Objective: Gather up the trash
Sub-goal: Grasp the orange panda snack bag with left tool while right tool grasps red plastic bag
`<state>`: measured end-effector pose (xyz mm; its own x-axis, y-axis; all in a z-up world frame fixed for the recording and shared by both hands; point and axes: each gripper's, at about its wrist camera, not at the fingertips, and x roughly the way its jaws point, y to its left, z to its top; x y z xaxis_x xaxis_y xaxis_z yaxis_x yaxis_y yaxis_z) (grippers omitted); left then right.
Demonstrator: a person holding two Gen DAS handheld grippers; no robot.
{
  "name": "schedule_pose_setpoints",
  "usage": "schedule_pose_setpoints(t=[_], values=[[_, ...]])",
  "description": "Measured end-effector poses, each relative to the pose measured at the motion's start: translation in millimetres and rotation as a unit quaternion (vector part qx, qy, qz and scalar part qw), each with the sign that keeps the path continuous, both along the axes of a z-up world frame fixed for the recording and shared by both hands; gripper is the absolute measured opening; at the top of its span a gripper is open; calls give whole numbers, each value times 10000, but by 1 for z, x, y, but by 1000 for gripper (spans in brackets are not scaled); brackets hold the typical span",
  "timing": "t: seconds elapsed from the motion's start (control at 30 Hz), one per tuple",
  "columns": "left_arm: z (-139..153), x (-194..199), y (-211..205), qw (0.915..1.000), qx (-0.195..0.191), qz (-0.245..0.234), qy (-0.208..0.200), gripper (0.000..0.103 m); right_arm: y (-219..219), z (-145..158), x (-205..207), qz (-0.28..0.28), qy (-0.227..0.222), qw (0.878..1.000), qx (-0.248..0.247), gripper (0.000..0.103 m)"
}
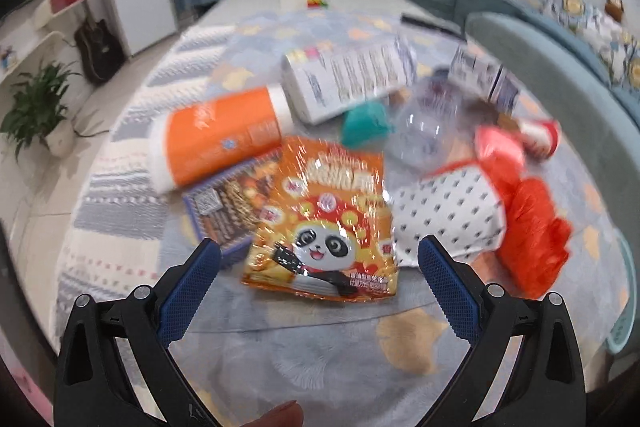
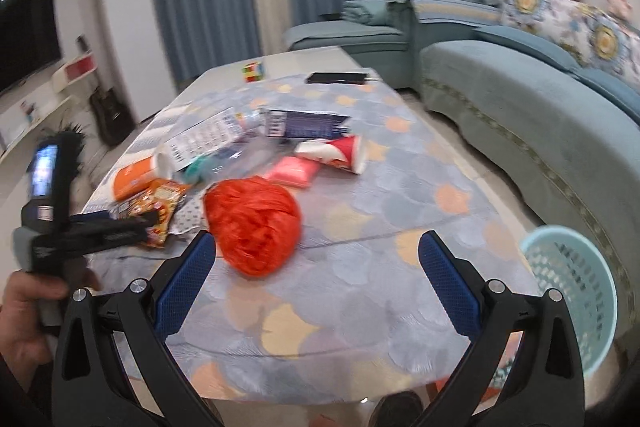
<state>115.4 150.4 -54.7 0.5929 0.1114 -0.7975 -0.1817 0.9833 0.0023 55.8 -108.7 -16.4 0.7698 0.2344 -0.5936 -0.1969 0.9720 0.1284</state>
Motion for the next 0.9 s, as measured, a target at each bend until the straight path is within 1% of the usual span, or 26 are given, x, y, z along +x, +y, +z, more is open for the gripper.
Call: schedule_pose_setpoints(t=[0.1,0.17,0.23,0.27,0.3,0.33,0.37,0.4,0.43,0.5,0.53,0.6,0.7,0.8,0.87,0.9], values=[[-15,15,-3,9995,163,-72,266,96,7,2,15,263,134,9995,-85,97],[-19,24,-4,9989,371,-87,262,95,9,1,29,376,294,9989,-28,97],[-21,26,-6,9981,556,-106,226,86,10,1,42,474,403,9980,93,96],[-19,25,-6,9981,588,-92,181,77,11,1,48,553,445,9973,158,96],[-18,23,-5,9979,620,-42,164,71,12,0,52,603,441,9970,207,96],[-18,22,-4,9980,619,-19,152,68,13,-1,54,645,420,9967,262,96],[-16,20,-4,9976,675,-25,129,58,14,-3,54,669,417,9964,305,96],[-15,19,-6,9973,726,-55,117,54,15,-9,55,687,463,9959,375,95],[-15,17,-6,9972,735,-84,113,51,16,-16,58,673,534,9954,422,95],[-12,13,0,9983,577,-58,44,42,23,-30,63,625,674,9948,443,93],[-11,11,3,9988,485,-39,19,40,28,-38,66,625,779,9941,428,90],[-7,6,11,9999,163,27,-42,38,36,-50,72,645,932,9928,395,88],[-2,0,21,9998,-90,105,-141,37,44,-57,77,619,961,9927,385,88],[5,-7,25,9991,-322,115,-253,37,49,-68,86,536,1106,9913,479,88],[9,-11,25,9986,-412,100,-331,37,53,-76,93,449,1249,9900,474,83],[10,-12,24,9983,-452,92,-363,37,57,-80,97,424,1366,9890,373,74]])
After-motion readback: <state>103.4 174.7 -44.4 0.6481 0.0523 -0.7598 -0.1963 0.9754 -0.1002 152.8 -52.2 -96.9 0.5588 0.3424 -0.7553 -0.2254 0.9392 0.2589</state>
